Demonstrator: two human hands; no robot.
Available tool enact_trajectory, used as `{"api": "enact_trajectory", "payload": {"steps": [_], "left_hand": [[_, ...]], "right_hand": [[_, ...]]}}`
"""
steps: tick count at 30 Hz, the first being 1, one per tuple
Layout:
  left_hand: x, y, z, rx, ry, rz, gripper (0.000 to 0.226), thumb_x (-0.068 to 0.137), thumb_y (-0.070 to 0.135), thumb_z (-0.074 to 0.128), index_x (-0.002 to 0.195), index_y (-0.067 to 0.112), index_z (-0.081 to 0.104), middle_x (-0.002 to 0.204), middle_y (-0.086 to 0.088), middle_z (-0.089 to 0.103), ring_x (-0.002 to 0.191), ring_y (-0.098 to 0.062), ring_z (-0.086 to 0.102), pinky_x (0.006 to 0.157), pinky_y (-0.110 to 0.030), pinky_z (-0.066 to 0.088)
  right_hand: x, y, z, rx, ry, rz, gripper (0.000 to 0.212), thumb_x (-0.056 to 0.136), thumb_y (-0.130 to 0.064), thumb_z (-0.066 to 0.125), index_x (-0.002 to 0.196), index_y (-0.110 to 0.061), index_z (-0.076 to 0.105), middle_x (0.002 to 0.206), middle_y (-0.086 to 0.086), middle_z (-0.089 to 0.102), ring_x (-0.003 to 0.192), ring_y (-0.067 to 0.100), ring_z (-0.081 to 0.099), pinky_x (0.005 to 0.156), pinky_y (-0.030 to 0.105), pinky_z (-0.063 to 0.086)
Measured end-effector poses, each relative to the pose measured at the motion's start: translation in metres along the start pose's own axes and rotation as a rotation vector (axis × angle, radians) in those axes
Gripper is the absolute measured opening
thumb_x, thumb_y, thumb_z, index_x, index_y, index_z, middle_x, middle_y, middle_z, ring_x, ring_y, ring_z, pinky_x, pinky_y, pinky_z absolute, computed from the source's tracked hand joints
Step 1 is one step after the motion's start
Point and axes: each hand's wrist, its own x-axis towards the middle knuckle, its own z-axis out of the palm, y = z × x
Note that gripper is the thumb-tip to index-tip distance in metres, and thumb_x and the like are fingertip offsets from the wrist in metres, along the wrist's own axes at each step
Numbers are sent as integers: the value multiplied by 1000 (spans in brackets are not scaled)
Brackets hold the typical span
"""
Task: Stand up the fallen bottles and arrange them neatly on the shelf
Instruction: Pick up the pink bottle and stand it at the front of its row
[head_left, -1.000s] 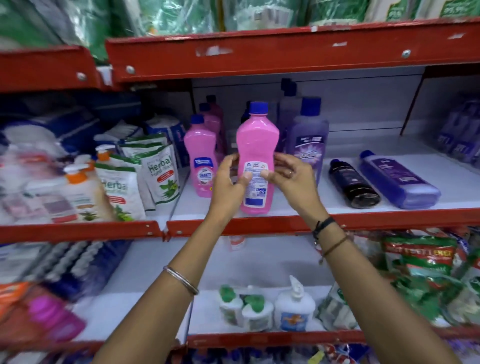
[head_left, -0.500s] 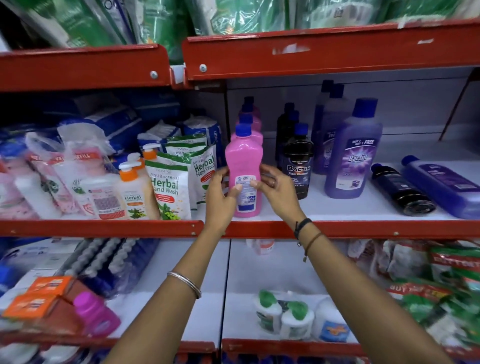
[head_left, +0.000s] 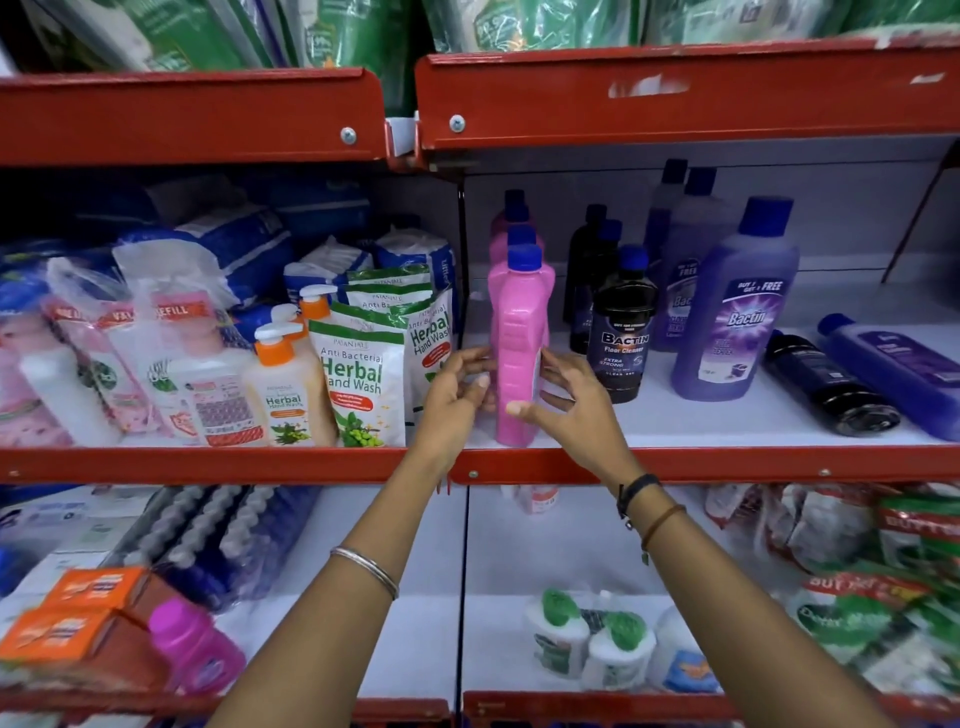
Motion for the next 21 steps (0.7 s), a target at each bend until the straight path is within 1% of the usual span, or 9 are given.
{"api": "enact_trajectory", "payload": {"steps": [1,3,5,7,9,12,15,18,21], "left_hand": [[1,2,1,-2,-2,-9,33,91,1,50,123,10,50,105,0,61,86,-3,61,73,-15,53],[2,2,2,38,2,-26,35,89,4,56,122,11,51,100,2,59,90,-10,58,78,-20,51],[0,1,2,89,-27,-26,37,88,12,60,124,17,50,110,4,58,99,-10,55,85,-22,48],[-3,-1,3,61,-52,-20,38,89,13,59,125,18,48,118,1,57,106,-9,55,87,-20,46],[-4,-2,4,32,7,-21,32,88,12,59,118,16,47,118,-6,58,109,-16,56,87,-21,48],[-4,-4,4,55,108,-37,33,85,18,65,111,15,45,113,-7,58,103,-18,58,82,-27,53],[-5,-6,7,114,130,-23,36,84,20,66,112,15,44,112,-7,58,100,-17,60,81,-30,55],[-11,-4,14,148,176,-25,37,84,20,65,115,13,45,115,-9,59,103,-19,61,75,-19,53],[-23,1,27,235,356,93,37,85,19,65,115,11,46,118,-9,54,108,-18,57,72,-8,49]], "right_hand": [[0,-1,1,-17,1,-2,79,65,-31,82,134,-21,45,126,-1,50,111,8,56,85,9,48],[1,-2,3,33,32,15,69,66,-30,81,124,-21,46,121,-1,58,109,11,60,86,12,49],[3,0,3,110,39,36,57,69,-30,79,116,-21,47,118,2,62,109,15,62,89,21,50],[5,2,0,109,14,30,47,75,-30,74,115,-22,51,119,3,62,110,16,62,93,28,51],[7,5,-4,98,16,34,38,82,-28,67,117,-20,56,120,5,62,107,13,62,93,31,52],[8,4,-8,168,4,71,30,88,-18,59,118,-21,56,111,-3,65,98,3,64,84,22,54],[10,5,-9,217,9,97,32,90,-14,57,121,-18,55,110,-1,65,99,7,63,83,21,54],[9,3,-9,228,0,107,33,89,-15,58,121,-17,55,111,1,65,99,6,63,81,19,54],[5,1,-17,240,31,118,34,88,-18,60,122,-11,57,113,2,65,97,-1,64,80,14,51]]}}
